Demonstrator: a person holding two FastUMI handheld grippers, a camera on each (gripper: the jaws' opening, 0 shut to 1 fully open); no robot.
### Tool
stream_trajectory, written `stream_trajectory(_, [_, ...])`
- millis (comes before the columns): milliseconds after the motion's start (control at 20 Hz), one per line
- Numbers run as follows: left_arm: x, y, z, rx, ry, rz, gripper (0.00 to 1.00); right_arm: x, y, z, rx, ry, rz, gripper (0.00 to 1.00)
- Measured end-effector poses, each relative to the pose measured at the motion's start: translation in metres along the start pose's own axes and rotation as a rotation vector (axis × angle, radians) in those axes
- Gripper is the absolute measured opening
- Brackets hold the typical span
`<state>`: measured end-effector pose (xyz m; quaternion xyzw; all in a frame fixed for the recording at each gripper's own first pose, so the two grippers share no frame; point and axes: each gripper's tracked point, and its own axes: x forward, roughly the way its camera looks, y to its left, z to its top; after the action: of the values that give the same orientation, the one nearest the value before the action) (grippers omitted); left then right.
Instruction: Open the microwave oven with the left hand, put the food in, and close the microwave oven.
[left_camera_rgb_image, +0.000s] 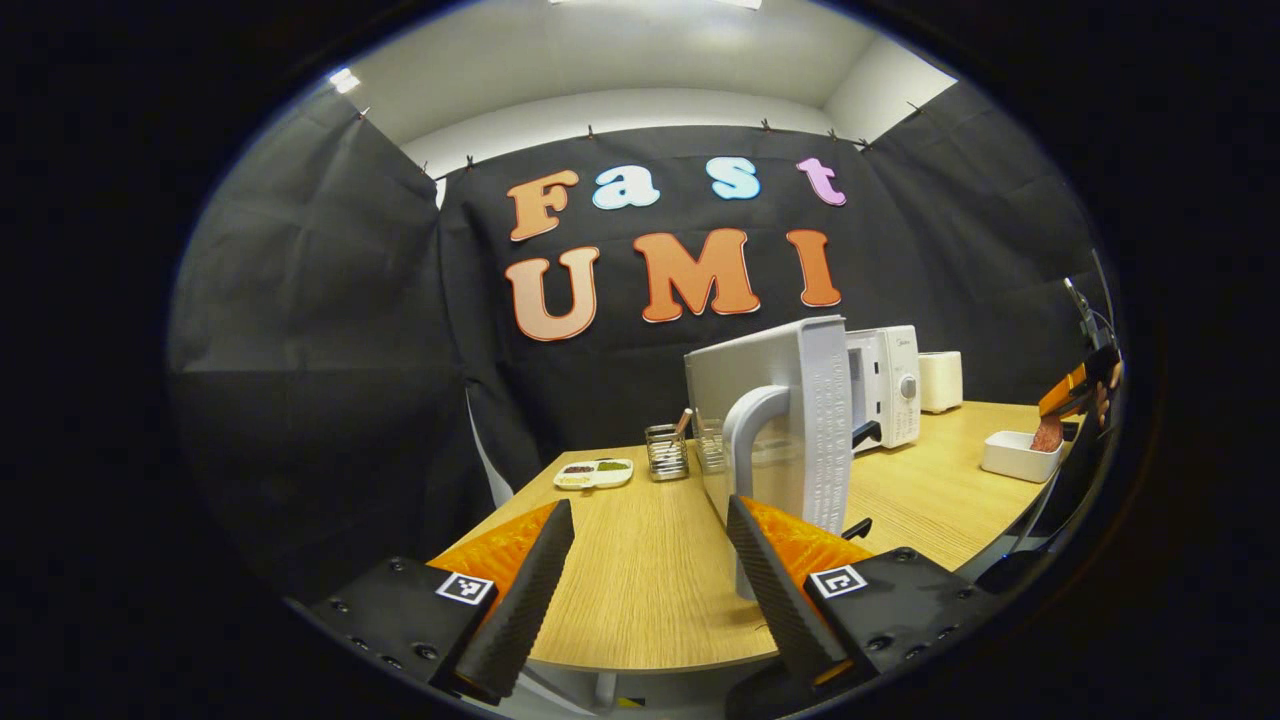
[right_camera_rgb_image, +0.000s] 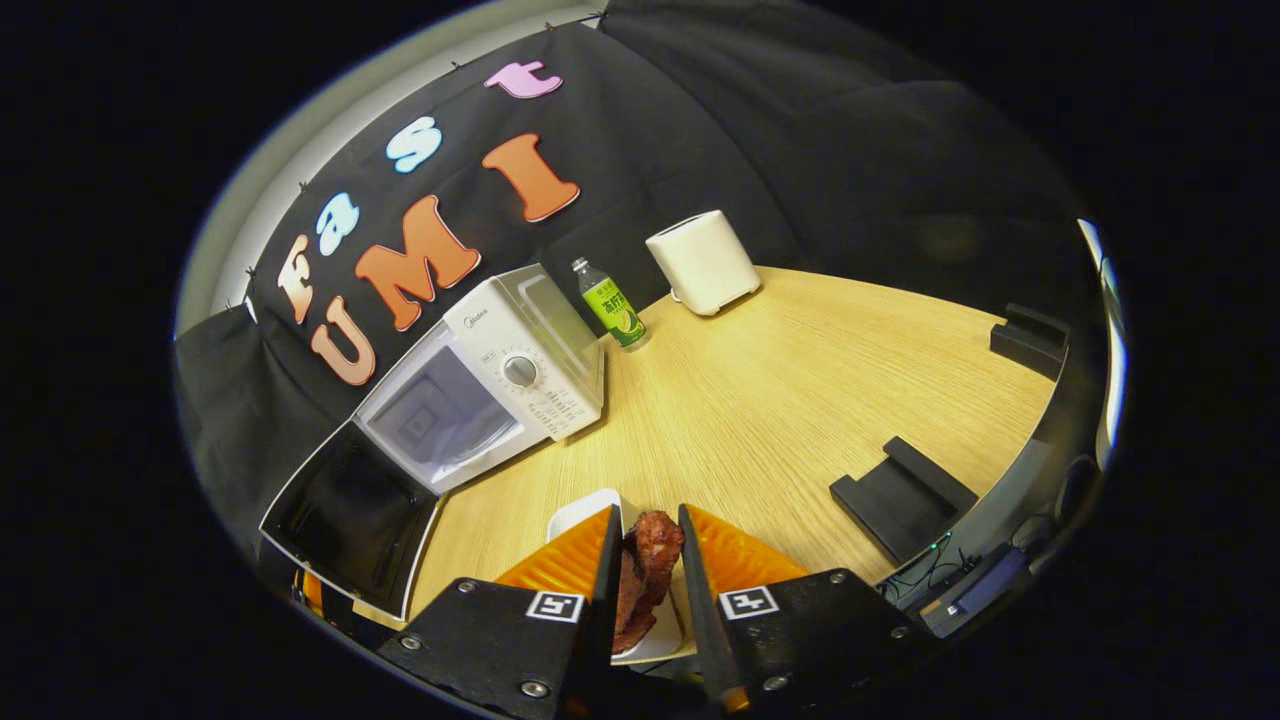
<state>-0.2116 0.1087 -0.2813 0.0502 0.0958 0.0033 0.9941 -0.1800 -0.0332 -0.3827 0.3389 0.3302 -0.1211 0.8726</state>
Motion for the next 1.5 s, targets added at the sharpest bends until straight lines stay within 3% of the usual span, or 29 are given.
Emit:
stream_trajectory(300, [0.005,0.008,0.003,-0.028,-0.011,0.025,0.99,-0.006,0.02,0.005,0.049,0.004,0.074,0.17])
stream_trajectory(600, [0.006,0.023,0.003,-0.003,0.001,0.085,0.98,-0.007,0.037,0.03,-0.132,-0.088,0.034,0.16])
stream_trajectory(750, [0.01,0.036,-0.003,0.0,0.029,0.13,0.99,-0.012,0.057,0.045,-0.169,-0.136,0.05,0.16])
stream_trajectory(800, [0.011,0.037,-0.005,-0.004,0.041,0.135,0.93,-0.011,0.065,0.05,-0.175,-0.146,0.059,0.16])
stream_trajectory(850, [0.014,0.037,-0.007,-0.008,0.051,0.142,1.0,-0.011,0.073,0.055,-0.185,-0.158,0.069,0.16])
stream_trajectory(1000, [0.02,0.036,-0.011,-0.01,0.063,0.15,1.0,-0.004,0.107,0.068,-0.222,-0.192,0.107,0.16])
stream_trajectory(1050, [0.022,0.033,-0.013,-0.006,0.065,0.145,0.94,-0.002,0.12,0.072,-0.228,-0.203,0.124,0.16])
stream_trajectory(1100, [0.022,0.032,-0.015,-0.006,0.064,0.141,0.94,0.001,0.134,0.075,-0.234,-0.212,0.143,0.16])
stream_trajectory(1150, [0.024,0.029,-0.017,-0.005,0.068,0.134,1.0,0.005,0.149,0.079,-0.241,-0.225,0.159,0.16])
stream_trajectory(1500, [0.025,0.038,-0.028,-0.029,0.078,0.151,1.0,0.041,0.237,0.094,-0.279,-0.323,0.218,0.16])
